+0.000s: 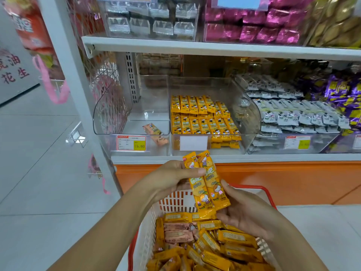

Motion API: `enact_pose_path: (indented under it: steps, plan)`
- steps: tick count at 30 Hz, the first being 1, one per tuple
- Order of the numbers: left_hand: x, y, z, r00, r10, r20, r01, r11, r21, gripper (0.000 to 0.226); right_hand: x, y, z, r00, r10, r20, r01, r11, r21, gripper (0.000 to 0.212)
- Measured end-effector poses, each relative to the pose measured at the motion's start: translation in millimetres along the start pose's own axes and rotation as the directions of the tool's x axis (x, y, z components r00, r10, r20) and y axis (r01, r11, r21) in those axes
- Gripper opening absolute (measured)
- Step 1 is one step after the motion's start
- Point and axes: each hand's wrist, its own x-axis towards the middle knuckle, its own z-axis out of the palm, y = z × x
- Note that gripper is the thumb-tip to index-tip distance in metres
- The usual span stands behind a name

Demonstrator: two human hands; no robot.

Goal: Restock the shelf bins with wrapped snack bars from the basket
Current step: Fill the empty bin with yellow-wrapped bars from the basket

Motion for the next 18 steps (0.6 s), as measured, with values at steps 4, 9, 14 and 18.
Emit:
enact_pose_path:
  steps: [4,9,14,18]
  plan:
    - [7.1,11.5,8.8,0.996,0.014,-0.088,-0.017,0.999,-0.034,0.058,-3.6,-12.2,11.2,0.975,-0.194,-0.104,0.166,0.959,-0.229,0.043]
    - [12.8,31.8,8.0,0.921,0.212,-0.327,-0.184,0.976,0.114,0.025,-0.1,-24.0,28.9,0.654,-0.744,-0.137,0.232,0.370,-0.899,0.074]
    - [23.7,44.6,6.7,0.852,0.259,-0.455,-0.260,0.964,0.062,0.029,30.8,-36.3,46.5,0.477,-0.876,0.065,0.168,0.018,-0.986,0.065]
    - [25.4,54.8,4.1,0.838,0.291,-0.462,-0.274,0.956,0.105,0.035,45.6,-53.0,55.9,0.442,-0.894,0.067,0.096,-0.027,-0.995,0.057]
